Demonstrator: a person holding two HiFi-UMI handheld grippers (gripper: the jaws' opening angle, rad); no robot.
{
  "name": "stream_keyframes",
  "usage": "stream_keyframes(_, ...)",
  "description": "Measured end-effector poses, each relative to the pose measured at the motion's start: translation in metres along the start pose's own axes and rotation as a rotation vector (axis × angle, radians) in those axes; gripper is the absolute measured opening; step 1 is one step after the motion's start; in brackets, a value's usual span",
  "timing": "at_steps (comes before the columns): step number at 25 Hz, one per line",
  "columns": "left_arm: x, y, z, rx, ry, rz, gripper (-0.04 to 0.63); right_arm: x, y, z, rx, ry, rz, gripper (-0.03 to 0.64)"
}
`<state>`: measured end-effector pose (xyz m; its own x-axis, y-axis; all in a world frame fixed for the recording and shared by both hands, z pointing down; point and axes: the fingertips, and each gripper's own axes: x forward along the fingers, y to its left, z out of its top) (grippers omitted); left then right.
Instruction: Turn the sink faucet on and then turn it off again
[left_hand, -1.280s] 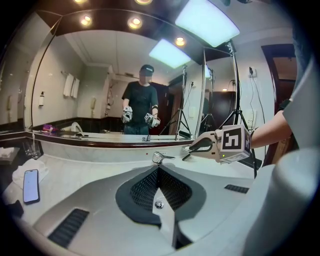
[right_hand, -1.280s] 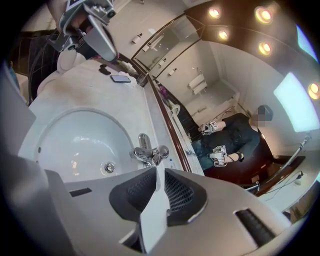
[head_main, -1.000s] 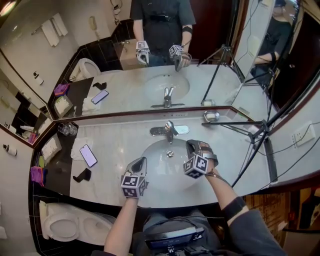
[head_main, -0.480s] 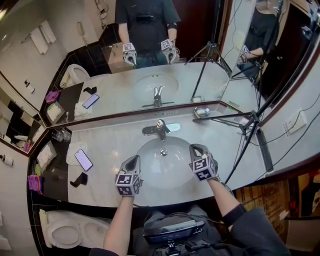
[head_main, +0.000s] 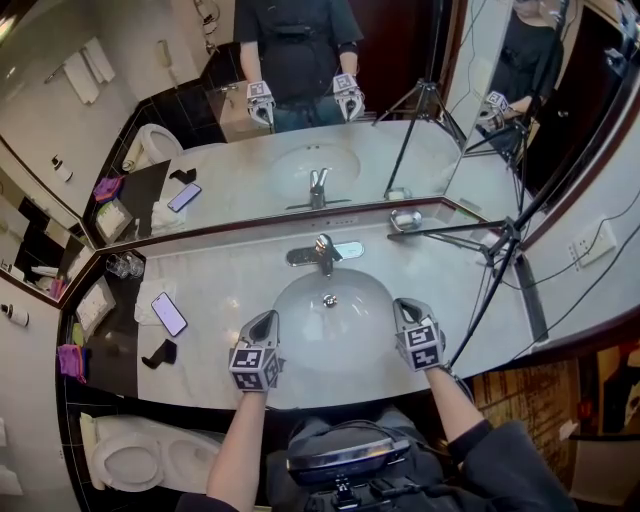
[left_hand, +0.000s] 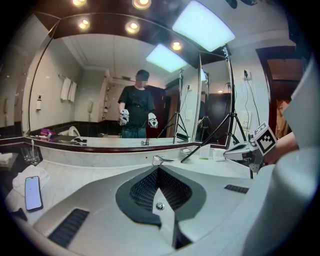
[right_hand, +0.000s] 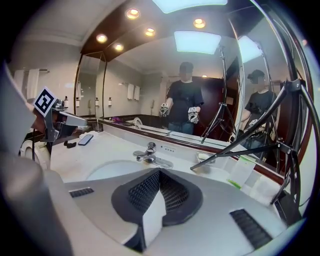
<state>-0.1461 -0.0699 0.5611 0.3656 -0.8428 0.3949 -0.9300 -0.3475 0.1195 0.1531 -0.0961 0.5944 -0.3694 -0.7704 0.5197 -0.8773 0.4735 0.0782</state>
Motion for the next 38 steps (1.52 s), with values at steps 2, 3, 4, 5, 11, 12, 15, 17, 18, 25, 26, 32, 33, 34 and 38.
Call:
stream_keyframes(2,-0.001,-0.002,-0.002,-0.002,0.002,-0.004,-0.012,-0.001,-0.001,-0.004,0.006,0.004,0.001,0.017)
stream_keyframes(3,-0.001,-0.003,-0.002,0.0,0.002,-0.005,-0.013,-0.001,-0.002,-0.005,0.008,0.005,0.001,0.017)
stream_keyframes(4,-0.001,-0.003,-0.003,0.003,0.003,-0.006,-0.014,-0.001,-0.002,-0.005,0.009,0.005,0.001,0.017)
stream_keyframes(5,-0.001,-0.004,-0.003,0.008,0.004,-0.006,-0.014,0.0,-0.002,-0.005,0.009,0.005,0.002,0.017)
stream_keyframes(11,-0.002,-0.01,-0.001,0.005,-0.005,-0.014,-0.012,-0.001,-0.001,-0.009,0.005,0.011,0.006,0.017)
stream_keyframes(12,-0.002,-0.011,-0.001,0.007,-0.006,-0.013,-0.012,-0.001,-0.001,-0.009,0.002,0.012,0.007,0.017)
stream_keyframes(15,-0.001,-0.012,-0.002,0.013,-0.004,-0.011,-0.012,-0.001,-0.001,-0.012,0.002,0.015,0.007,0.018)
stream_keyframes(17,-0.001,-0.011,-0.003,0.015,-0.005,-0.009,-0.012,0.0,0.0,-0.013,0.003,0.016,0.009,0.017)
stream_keyframes(18,-0.002,-0.011,-0.003,0.016,-0.006,-0.009,-0.012,0.0,0.0,-0.014,0.001,0.018,0.009,0.017)
stream_keyframes(25,0.002,-0.012,-0.002,0.014,-0.001,-0.004,-0.012,0.012,0.002,-0.019,-0.098,0.036,0.003,0.021)
stream_keyframes(26,0.002,-0.011,-0.001,0.013,-0.001,-0.003,-0.012,0.016,0.002,-0.021,-0.122,0.038,0.002,0.022)
stream_keyframes(32,0.01,-0.008,-0.003,0.004,0.005,0.007,-0.012,0.045,0.008,-0.006,-0.356,0.068,0.015,0.084)
stream_keyframes(33,0.012,-0.008,-0.003,0.003,0.008,0.008,-0.012,0.052,0.009,-0.002,-0.408,0.07,0.016,0.091)
stream_keyframes(34,0.014,-0.007,-0.004,0.002,0.01,0.01,-0.012,0.059,0.011,0.001,-0.463,0.072,0.018,0.114)
stream_keyframes(38,0.024,-0.005,-0.007,-0.003,0.017,0.013,-0.012,0.086,0.022,0.012,-0.686,0.082,0.038,0.174)
